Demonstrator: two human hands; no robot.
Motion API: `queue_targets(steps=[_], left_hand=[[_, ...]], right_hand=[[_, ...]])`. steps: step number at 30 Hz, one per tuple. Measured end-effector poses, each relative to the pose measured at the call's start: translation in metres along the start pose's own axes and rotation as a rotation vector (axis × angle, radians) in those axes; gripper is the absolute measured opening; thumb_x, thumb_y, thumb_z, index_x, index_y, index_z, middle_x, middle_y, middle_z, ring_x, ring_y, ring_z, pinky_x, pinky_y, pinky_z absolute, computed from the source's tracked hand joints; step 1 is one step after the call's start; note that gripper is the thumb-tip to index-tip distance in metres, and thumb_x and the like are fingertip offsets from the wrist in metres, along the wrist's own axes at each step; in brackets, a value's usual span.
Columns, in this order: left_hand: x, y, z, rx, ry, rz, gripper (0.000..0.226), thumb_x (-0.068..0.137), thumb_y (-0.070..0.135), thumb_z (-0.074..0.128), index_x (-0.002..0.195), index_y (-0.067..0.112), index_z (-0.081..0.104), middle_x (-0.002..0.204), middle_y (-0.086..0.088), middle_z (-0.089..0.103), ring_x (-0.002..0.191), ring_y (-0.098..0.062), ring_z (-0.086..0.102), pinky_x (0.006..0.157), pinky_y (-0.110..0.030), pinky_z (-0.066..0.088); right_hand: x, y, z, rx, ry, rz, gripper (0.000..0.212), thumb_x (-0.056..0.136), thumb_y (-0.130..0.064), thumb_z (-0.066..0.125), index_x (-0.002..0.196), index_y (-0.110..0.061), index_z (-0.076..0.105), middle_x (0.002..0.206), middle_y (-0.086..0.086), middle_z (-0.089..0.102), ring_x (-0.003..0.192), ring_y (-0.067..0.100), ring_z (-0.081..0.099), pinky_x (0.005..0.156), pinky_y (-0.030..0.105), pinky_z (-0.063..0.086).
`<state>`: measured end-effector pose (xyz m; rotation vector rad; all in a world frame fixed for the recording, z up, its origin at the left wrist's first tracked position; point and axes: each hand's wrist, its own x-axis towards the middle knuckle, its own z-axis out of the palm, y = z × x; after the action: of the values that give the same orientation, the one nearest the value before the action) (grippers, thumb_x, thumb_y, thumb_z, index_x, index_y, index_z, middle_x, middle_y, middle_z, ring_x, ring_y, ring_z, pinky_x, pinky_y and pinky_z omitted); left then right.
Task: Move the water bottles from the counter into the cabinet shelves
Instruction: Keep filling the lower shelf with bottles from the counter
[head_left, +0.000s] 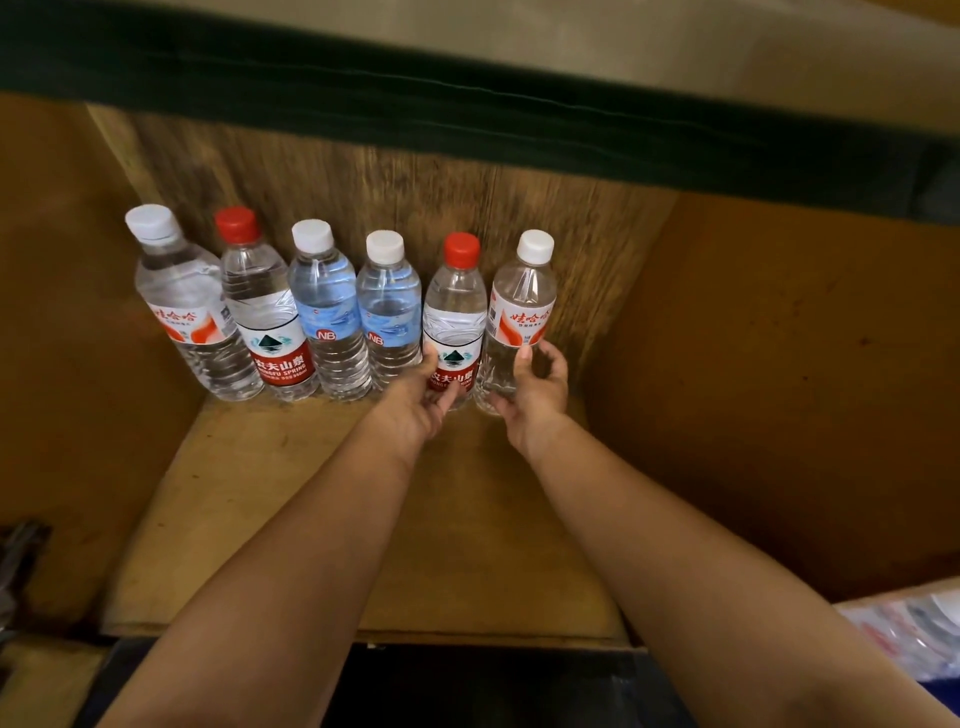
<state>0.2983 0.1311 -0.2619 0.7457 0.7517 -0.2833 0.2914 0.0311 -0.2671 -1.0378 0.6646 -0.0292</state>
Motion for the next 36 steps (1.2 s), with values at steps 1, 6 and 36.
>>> queue_targets(steps=[1, 6, 36], left_hand=[[0.0, 0.0, 0.0, 0.007, 0.002, 0.0, 0.037, 0.089, 0.015, 0.057, 0.123, 0.001, 0.051, 0.13, -0.02, 0.053, 0.12, -0.038, 0.051, 0.088, -0.028, 0.049], [0.003, 0.001, -0.002, 0.044, 0.002, 0.004, 0.034, 0.089, 0.018, 0.058, 0.118, 0.001, 0.053, 0.127, -0.019, 0.056, 0.116, -0.035, 0.055, 0.084, -0.028, 0.051], [-0.168, -0.152, -0.102, 1.053, -0.483, 0.361, 0.02, 0.093, 0.01, 0.051, 0.088, 0.022, 0.065, 0.062, 0.002, 0.056, 0.049, -0.002, 0.047, 0.048, -0.014, 0.038]], right_hand=[[0.0, 0.0, -0.001, -0.003, -0.003, 0.004, 0.031, 0.093, -0.016, 0.05, 0.122, -0.026, 0.047, 0.131, 0.008, 0.051, 0.111, 0.028, 0.054, 0.074, 0.04, 0.055], [-0.002, -0.001, -0.003, -0.003, -0.022, 0.022, 0.031, 0.093, -0.017, 0.051, 0.121, -0.028, 0.047, 0.132, 0.009, 0.05, 0.111, 0.03, 0.055, 0.07, 0.04, 0.055], [-0.224, 0.071, -0.231, -0.448, 0.018, -0.344, 0.031, 0.089, 0.003, 0.051, 0.087, -0.023, 0.067, 0.068, -0.003, 0.064, 0.067, 0.007, 0.061, 0.062, 0.019, 0.05]])
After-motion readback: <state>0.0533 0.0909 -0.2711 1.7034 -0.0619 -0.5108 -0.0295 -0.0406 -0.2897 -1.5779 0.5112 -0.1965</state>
